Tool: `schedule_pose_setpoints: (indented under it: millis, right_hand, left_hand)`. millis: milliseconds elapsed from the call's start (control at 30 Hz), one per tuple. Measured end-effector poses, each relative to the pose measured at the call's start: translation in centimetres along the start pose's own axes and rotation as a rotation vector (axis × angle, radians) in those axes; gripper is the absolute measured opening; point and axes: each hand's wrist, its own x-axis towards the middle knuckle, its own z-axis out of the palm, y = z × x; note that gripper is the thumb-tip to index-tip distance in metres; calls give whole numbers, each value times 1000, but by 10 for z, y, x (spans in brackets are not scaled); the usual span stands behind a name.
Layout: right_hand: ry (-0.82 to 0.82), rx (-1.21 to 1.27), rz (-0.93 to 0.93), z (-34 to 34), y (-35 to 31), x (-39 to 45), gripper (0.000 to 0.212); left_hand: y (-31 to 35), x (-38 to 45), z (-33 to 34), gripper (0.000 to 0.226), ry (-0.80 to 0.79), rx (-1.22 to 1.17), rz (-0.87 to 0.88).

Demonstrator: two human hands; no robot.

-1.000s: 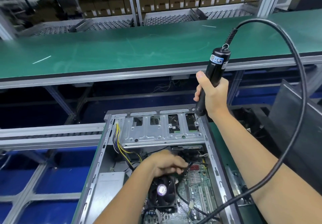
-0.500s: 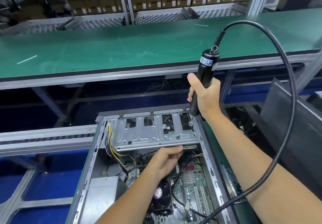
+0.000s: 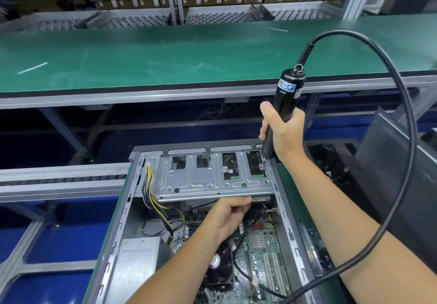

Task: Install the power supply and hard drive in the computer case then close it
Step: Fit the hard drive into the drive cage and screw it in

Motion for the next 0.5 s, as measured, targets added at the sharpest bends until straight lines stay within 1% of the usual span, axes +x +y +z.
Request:
schedule_pose_setpoints:
  millis: [500]
  right_hand:
    - [-93, -15, -5, 1, 5, -2, 38]
  left_hand:
    - [1, -3, 2, 14, -1, 14, 4]
